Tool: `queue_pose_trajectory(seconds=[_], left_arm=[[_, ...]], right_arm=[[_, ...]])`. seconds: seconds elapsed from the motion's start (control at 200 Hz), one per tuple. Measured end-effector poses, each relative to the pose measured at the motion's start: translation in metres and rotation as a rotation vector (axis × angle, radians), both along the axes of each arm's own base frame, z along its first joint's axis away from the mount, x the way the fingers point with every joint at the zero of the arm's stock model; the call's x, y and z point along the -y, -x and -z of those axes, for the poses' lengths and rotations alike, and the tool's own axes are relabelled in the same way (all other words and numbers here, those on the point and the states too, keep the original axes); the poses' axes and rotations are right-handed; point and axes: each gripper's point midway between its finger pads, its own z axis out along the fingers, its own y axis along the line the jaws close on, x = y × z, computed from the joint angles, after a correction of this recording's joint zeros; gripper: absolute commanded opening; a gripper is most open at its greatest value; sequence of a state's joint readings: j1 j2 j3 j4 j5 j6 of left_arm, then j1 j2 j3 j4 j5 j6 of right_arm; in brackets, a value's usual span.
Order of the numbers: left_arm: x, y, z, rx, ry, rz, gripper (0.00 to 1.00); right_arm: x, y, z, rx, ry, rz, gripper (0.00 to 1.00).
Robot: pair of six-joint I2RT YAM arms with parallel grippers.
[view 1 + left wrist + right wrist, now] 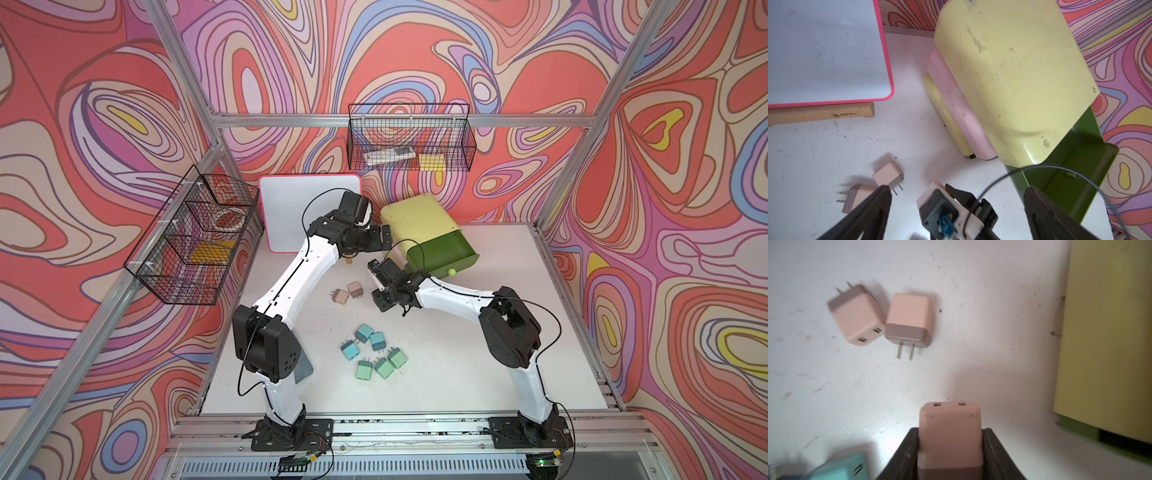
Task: Place the plugs into the drawer by color
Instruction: Pick up the plug from the center of the board, then place the plug in the drawer.
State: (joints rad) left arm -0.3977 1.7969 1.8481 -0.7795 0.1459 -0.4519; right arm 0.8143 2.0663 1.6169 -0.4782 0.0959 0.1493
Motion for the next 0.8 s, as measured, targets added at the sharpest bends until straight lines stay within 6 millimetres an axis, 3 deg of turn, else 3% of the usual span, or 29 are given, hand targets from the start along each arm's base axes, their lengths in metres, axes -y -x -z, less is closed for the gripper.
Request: queue_pose_trajectory(seconds=[0.11,0.265,0.401,0.551,0.796], left_arm=[[0.002,-0.002,-0.015,0.023,0.018,0.004,0.97],[0.011,-0.011,-0.070,0.146,0.089,0.023,0.95],[0.019,-0.025,-0.078,0.170,0.105,0.031,0.92],[0.030,-0.049,-0.051,0.130,0.089,0.035,0.90],[0.044,-0.070,-0.018,0.076,0.088,0.055,0.90]], right_arm=[[-0.001,0.010,-0.072,0.068,-0.116,0.011,0.36],[0.024,0.023,-0.134,0.148,-0.153,0.027,0.36],[0.042,0.021,-0.176,0.238,-0.156,0.041,0.35],[0.072,-0.002,-0.192,0.281,-0.124,0.092,0.36],[0.124,-0.038,-0.186,0.272,-0.090,0.167,0.35]])
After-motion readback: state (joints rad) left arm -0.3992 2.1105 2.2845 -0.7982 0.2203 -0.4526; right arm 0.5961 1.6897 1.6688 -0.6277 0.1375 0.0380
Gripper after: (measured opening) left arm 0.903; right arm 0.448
